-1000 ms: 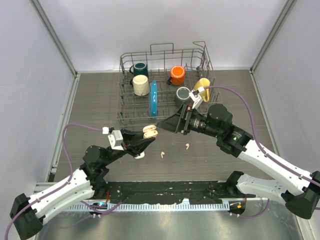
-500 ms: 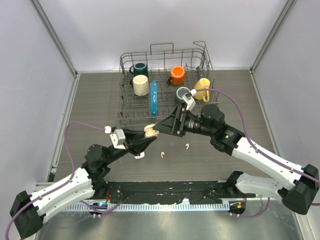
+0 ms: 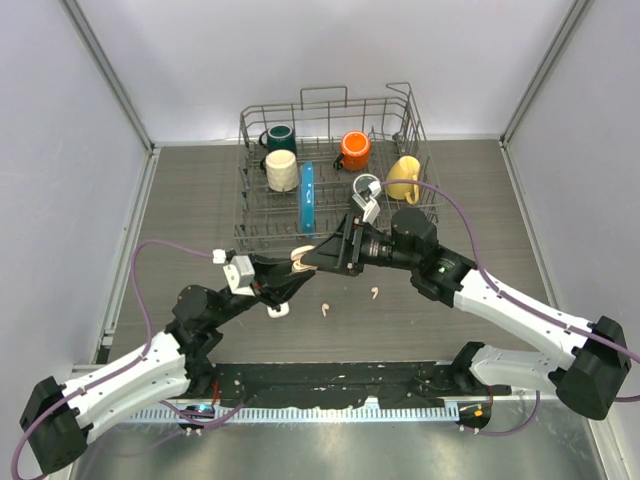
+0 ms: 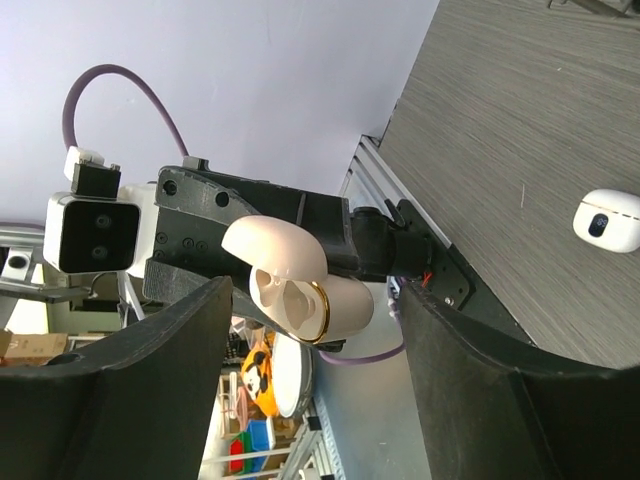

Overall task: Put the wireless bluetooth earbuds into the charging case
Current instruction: Open the charging case.

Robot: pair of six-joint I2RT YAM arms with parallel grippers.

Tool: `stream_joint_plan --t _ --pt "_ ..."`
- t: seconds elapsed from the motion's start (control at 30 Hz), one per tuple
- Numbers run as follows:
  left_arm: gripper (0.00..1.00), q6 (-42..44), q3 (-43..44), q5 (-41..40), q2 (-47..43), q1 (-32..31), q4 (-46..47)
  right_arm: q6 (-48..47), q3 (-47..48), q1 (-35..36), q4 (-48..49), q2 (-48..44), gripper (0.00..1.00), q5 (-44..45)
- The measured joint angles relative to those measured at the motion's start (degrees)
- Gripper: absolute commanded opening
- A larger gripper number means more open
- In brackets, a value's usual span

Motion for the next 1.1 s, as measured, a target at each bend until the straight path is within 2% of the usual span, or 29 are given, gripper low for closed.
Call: stream_joint_plan --t 0.27,0.5,0.7,1.1 --pt "0.00 0.0 0.4 0.0 1.0 0.0 0.8 0.0 -0.2 0.0 1.5 1.8 0.59 -2.6" --pt "0.00 0.2 0.5 0.0 1.4 0.0 0.9 0.1 -0.2 -0.2 1.7 1.8 0.40 -2.6" --pt "0.00 0.4 0.5 0.0 1.3 0.0 1.1 0.5 -0.2 -0.3 2.3 1.8 0.30 -2.8" --pt "0.00 0.1 0.5 -0.2 1.0 0.0 1.0 0.4 -0.2 -0.3 2.6 1.8 0.31 -2.8"
